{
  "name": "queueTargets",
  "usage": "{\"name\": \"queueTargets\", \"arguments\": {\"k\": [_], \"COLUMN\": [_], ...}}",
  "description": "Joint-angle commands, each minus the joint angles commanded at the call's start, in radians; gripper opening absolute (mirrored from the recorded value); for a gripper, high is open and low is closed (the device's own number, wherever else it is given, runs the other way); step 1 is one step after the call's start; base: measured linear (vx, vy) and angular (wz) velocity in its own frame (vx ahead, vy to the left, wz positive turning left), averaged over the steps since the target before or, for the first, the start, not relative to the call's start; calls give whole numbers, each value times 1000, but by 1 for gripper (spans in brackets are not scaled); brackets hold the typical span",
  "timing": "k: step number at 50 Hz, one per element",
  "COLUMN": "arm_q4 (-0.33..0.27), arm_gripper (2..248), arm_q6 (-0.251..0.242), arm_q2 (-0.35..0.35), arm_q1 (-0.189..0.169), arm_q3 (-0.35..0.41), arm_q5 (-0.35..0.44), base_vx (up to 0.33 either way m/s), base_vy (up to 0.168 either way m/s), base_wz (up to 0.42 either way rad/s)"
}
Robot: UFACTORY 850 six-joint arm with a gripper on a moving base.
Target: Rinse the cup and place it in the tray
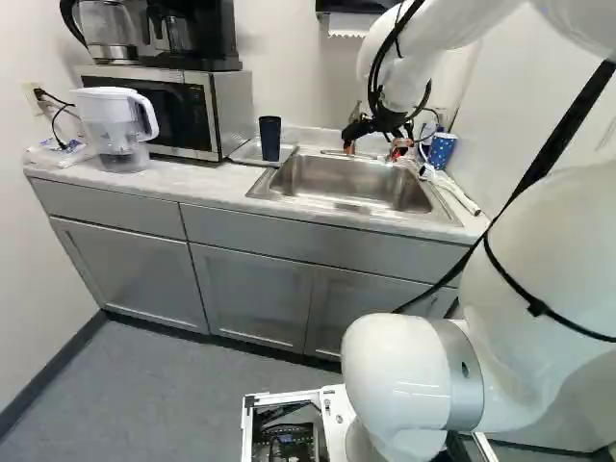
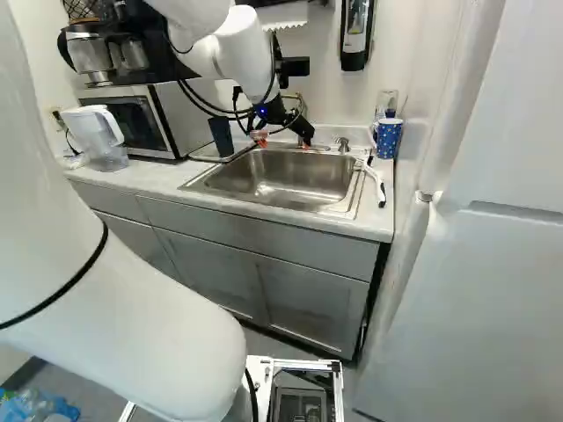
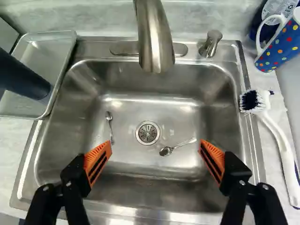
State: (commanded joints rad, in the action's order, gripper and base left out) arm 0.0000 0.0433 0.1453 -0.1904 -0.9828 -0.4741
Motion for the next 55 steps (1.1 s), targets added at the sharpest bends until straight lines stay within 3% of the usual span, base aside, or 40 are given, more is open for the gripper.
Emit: {"name": "queueTargets", "arguments": {"k": [21,55], "arm_q4": [0,0], "arm_gripper": [247,247], "arm_q6": [0,0], "arm_q2": [0,0], "arm_q1": [0,0], "arm_q3": [0,0], "arm_q5": [0,0], "base_vx": [2,-53], "base_vy": [7,94], "base_wz": [26,-1]}}
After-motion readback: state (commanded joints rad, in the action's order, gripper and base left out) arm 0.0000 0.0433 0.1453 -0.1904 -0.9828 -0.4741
